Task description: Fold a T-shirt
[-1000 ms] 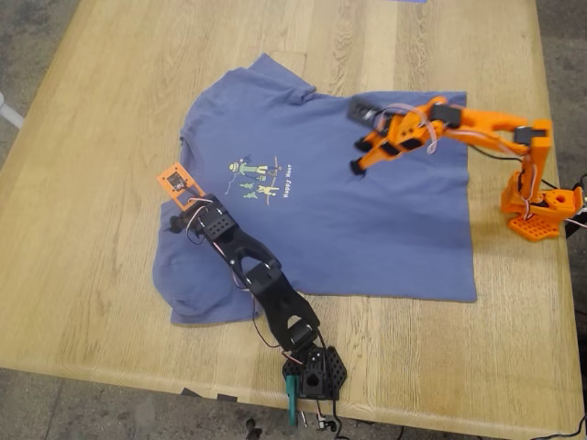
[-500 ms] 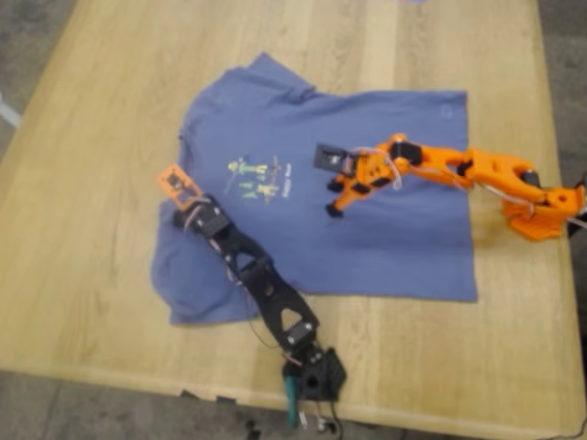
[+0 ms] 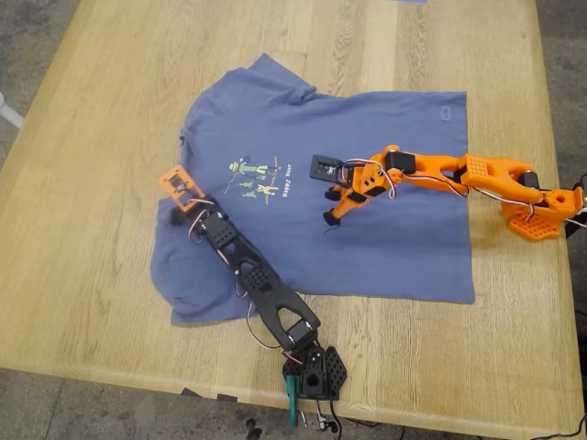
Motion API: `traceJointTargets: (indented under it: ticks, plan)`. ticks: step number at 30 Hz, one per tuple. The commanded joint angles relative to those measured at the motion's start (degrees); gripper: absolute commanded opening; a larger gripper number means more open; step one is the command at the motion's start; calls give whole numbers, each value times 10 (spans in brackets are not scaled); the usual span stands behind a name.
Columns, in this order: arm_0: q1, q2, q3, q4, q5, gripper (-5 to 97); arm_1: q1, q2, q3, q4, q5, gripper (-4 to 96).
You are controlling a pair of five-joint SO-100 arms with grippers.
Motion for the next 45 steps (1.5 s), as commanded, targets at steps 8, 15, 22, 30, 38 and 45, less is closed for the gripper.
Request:
traceJointTargets:
  ticks: [8,15,22,30,38,45]
  plan:
    - [-14,24,-30,4,-4,139,2,-11,-29,-11,7,289]
    - [17,92,-29,-7,47,445,-2,0,-29,-1,5,287]
    - [15,149,-26,13,69,509,6,10,-29,9,3,286]
    - [-30,252,-27,176,74,500,13,26,-29,28,1,284]
    - [-75,227,-29,162,79,481,16,35,-29,36,-1,284]
    - [-35,170,-29,109,76,471,11,38,-29,43,0,284]
